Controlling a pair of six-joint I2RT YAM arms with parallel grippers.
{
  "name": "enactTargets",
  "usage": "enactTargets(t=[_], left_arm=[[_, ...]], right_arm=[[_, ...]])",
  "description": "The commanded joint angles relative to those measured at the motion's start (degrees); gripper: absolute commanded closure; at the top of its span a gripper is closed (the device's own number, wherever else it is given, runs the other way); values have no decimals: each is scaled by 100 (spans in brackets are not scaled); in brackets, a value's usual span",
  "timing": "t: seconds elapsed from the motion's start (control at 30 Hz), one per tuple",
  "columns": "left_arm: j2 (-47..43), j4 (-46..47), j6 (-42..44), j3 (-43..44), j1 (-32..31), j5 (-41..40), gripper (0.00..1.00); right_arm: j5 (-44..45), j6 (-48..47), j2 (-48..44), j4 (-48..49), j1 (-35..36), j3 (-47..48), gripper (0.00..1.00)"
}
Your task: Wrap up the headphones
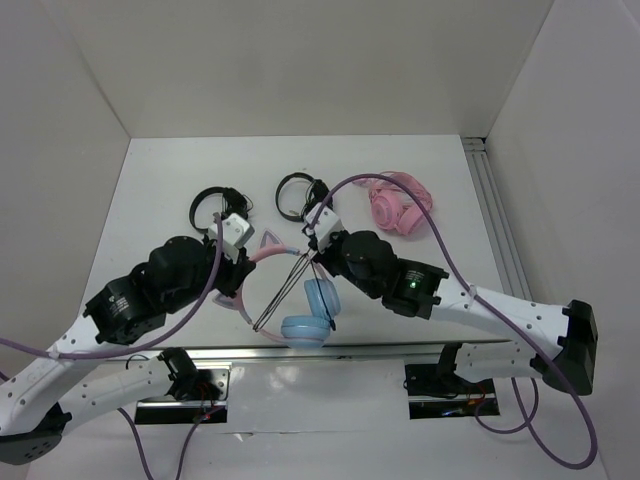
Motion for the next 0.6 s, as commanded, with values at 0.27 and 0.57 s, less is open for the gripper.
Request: enactTargets(t=[0.27, 0.57], left_arm=[[-274, 673, 123, 313, -93, 159, 100], [298, 550, -53, 937, -41, -676, 100]], right_arm=[[-1003, 315, -234, 548, -708, -345, 81], [-775, 614, -296, 548, -866, -652, 43]])
